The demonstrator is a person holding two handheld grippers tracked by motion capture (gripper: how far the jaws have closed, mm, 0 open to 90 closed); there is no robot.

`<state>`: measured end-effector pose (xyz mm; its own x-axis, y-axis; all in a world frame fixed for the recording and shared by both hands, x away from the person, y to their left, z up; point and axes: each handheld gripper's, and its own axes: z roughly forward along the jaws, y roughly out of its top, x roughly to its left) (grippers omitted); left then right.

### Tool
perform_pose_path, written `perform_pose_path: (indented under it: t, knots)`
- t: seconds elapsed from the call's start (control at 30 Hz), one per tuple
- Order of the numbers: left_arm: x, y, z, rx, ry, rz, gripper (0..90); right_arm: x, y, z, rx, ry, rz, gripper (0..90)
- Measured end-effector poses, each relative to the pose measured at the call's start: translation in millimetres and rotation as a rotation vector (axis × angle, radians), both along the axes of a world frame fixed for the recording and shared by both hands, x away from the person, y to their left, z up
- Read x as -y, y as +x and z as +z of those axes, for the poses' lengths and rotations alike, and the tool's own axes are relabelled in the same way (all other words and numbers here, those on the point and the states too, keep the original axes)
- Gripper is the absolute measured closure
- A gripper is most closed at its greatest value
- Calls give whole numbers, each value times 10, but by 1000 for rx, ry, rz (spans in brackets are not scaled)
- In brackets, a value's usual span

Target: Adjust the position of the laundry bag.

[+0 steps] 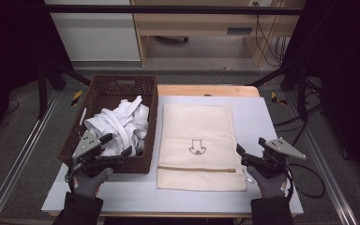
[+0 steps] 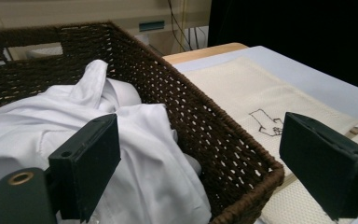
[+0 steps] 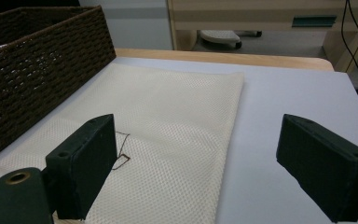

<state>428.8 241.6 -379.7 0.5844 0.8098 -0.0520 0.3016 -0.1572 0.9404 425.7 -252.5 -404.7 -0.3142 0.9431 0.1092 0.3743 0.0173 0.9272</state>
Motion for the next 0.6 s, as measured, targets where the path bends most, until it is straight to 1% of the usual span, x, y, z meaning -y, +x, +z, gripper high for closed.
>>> perform_pose_path:
  t: [0.1, 0.2, 0.33, 0.47, 0.53, 0.6]
  knots:
    - [23, -6, 12, 6, -3, -3, 115, -20, 8, -10, -2, -2, 1, 123]
    - [36, -1, 5, 4, -2, -6, 121, -48, 17, -35, -14, -3, 3, 127]
    - [72, 4, -10, -1, 10, -5, 126, -67, 31, -50, -23, -10, 8, 131]
    - [116, -9, -8, -2, 13, -11, 143, -104, 38, -60, -27, -21, 20, 143]
    - [132, -11, -8, -3, 12, -10, 145, -115, 40, -62, -30, -18, 20, 145]
    - [165, -21, -5, -2, 23, -15, 157, -140, 51, -78, -36, -24, 25, 158]
